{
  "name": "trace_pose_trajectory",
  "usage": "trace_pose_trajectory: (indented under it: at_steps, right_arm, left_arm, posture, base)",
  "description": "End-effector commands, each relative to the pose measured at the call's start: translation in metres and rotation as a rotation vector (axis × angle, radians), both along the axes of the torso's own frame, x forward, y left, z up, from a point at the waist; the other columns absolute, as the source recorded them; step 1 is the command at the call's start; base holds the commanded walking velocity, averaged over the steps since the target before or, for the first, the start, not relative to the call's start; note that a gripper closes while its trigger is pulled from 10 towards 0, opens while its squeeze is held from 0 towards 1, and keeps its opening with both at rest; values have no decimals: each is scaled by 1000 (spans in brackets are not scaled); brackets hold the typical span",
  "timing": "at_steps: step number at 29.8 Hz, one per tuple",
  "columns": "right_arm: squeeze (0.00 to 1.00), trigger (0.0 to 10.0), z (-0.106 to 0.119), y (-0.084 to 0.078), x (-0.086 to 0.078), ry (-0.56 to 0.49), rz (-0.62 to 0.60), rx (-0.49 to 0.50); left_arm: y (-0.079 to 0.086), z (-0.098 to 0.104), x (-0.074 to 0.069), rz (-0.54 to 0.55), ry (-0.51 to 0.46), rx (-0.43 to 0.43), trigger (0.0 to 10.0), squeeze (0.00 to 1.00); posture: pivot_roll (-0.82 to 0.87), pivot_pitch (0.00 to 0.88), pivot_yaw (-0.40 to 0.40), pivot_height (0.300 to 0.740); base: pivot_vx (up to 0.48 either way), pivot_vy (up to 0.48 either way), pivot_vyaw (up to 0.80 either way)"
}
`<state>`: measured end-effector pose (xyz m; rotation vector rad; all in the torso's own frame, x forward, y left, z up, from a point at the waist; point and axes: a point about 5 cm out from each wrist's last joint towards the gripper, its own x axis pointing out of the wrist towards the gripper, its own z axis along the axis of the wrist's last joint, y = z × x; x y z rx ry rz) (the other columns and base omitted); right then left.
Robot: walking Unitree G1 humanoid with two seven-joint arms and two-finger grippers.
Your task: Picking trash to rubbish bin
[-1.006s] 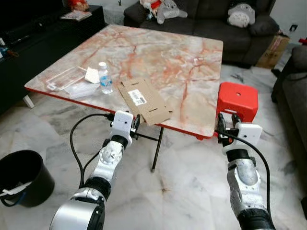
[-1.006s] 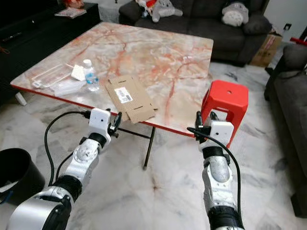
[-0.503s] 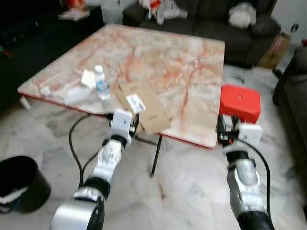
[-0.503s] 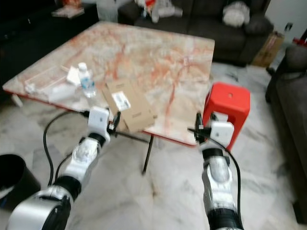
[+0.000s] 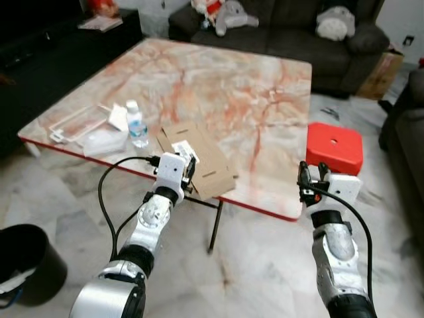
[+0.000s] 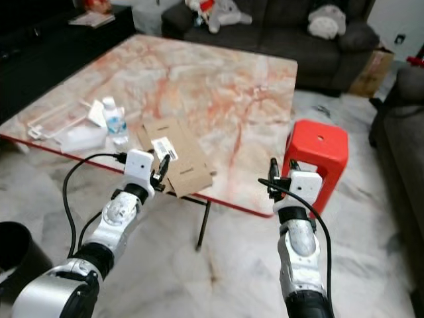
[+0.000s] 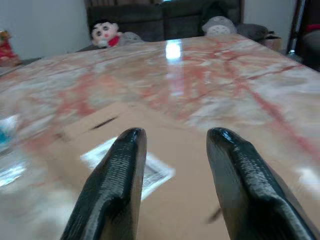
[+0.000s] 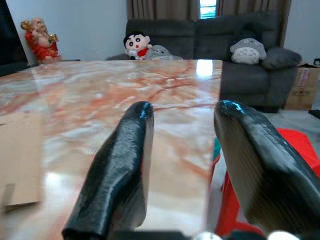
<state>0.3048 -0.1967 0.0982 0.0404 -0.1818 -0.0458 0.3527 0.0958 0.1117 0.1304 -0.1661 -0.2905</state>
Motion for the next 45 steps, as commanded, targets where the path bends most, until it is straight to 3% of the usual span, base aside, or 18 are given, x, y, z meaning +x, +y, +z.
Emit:
trace_pose_trajectory:
  at_steps: [1, 11, 12, 13, 25, 35, 39, 44, 45]
  right_arm:
    - [0, 10000, 3, -5, 0, -9, -19, 6]
    - [0, 10000, 1, -4, -2, -4, -19, 9]
    - [0, 10000, 1, -4, -2, -3, -19, 9]
    - [0, 10000, 0, -4, -2, -3, -19, 10]
    - [0, 10000, 0, -6, -3, 2, -22, 10]
    - [0, 10000, -4, -4, -6, 17, -14, 15]
    - [0, 10000, -4, -4, -6, 18, -12, 16]
    - [0, 10000, -5, -3, -6, 20, -8, 17]
    - [0, 10000, -5, -3, -6, 21, -9, 16]
  left_arm:
    - [-8, 0, -2, -40, -8, 1, 10000, 0]
    - [-12, -5, -8, -71, -3, -13, 10000, 0]
    - [-12, -5, -9, -70, -1, -13, 10000, 580]
    - [-12, -6, -9, -66, 8, -28, 10000, 1000]
    - [-10, -10, -11, -103, 43, -47, 10000, 1000]
    - [13, -31, -20, -56, 149, -109, 10000, 1000]
    - [15, -32, -20, -56, 171, -129, 10000, 1000]
    - [15, -35, -17, -51, 253, -261, 10000, 1000]
    - [14, -38, -17, -61, 285, -279, 10000, 31]
  posture:
    - [61, 35, -29, 740]
    - [62, 25, -27, 740]
    - [62, 25, -26, 740]
    - [62, 25, -26, 740]
    - [64, 42, -29, 740]
    - [75, 74, -34, 740]
    - [75, 74, -34, 740]
    - [73, 81, -34, 740]
    - [73, 81, -34, 740]
  base:
    - [300, 0, 0]
    - [0, 0, 0]
    - [0, 0, 0]
    - [0, 0, 0]
    - [0, 0, 0]
    - [0, 0, 0]
    - [0, 0, 0]
    - [0, 0, 0]
    - [0, 0, 0]
